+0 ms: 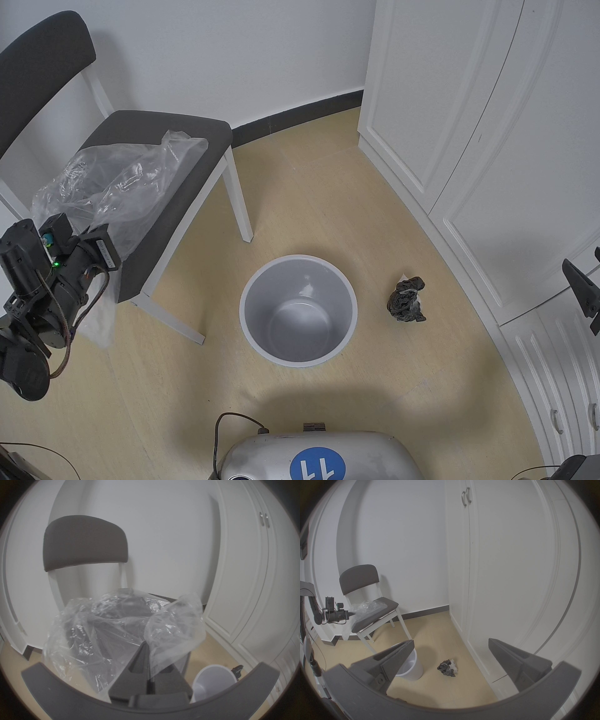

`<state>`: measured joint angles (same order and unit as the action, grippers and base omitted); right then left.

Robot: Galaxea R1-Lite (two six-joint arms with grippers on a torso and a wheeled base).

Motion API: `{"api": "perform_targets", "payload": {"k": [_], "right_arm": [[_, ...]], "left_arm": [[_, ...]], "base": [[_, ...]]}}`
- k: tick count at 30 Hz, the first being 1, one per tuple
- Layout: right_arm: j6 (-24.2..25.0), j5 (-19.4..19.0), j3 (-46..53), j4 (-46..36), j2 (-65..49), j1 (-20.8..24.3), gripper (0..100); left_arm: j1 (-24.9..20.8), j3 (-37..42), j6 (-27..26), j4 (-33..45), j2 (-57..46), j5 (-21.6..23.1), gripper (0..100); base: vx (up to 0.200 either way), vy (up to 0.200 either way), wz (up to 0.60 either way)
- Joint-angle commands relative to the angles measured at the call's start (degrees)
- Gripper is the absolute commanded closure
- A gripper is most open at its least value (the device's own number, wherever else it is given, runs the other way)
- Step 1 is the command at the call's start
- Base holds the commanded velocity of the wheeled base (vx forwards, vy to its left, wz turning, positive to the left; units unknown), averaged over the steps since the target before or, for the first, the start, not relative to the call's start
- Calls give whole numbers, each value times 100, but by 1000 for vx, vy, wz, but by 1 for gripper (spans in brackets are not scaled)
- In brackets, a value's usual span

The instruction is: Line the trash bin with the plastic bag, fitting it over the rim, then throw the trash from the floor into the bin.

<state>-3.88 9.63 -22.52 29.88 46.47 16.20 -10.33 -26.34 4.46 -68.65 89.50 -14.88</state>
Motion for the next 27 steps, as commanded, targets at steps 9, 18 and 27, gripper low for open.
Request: {"api": "perform_targets", "payload": {"k": [9, 18, 27], "right_arm": [[168, -5, -218, 317, 1039, 287, 0], [713, 21, -60, 1415, 2015, 894, 0], [1346, 215, -60, 1600, 2419, 1816, 0]], "left_arm": [[-1235, -284, -77, -246, -223, -14, 100], [-1604, -697, -86, -263, -152, -6, 100], [-2501, -741, -95, -299, -284, -515, 100]], "base": [[0, 0, 0], [0, 0, 0], [0, 0, 0]]}}
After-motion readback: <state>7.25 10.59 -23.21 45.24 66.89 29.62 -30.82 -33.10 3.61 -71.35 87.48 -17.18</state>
